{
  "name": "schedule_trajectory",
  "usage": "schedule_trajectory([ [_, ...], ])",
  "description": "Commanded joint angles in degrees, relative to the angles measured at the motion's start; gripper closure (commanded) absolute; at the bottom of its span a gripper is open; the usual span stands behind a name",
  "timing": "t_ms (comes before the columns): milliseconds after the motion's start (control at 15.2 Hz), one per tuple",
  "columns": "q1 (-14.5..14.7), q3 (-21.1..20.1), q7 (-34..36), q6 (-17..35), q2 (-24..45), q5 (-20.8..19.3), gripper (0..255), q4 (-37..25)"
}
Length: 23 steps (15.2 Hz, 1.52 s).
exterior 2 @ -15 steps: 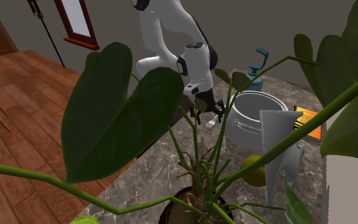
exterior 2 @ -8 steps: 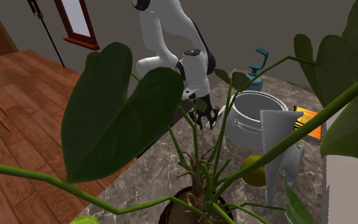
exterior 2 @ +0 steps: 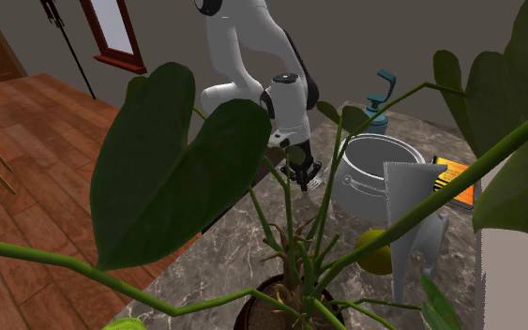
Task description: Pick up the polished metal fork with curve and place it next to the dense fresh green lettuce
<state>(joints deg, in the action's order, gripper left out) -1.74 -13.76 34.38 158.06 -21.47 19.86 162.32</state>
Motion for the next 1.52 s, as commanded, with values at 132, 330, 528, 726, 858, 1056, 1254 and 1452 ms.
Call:
schedule_trajectory([
  [132, -0.4, -2.24, 4.28, -1.96, -1.59, -0.51, 0, 0.13],
  [330, -0.9, -8.36, 16.06, -8.32, -5.48, -0.84, 0, -0.73],
  [528, -0.87, -13.49, 26.89, -14.8, -7.67, -0.57, 0, -3.32],
  [726, -1.13, -18.03, 37.05, -20.96, -8.04, -0.27, 0, -7.41],
  [858, -1.61, -20.84, 43.59, -24.78, -7.33, -0.24, 0, -10.84],
  [1056, -2.93, -24.92, 53.2, -30.06, -4.94, -0.61, 0, -16.86],
  [1254, -4.94, -29.06, 62.81, -34.79, -1.08, -1.67, 0, -23.78],
  [1452, -5.24, -29.85, 63.3, -33.13, -0.01, -1.89, 0, -23.1],
])
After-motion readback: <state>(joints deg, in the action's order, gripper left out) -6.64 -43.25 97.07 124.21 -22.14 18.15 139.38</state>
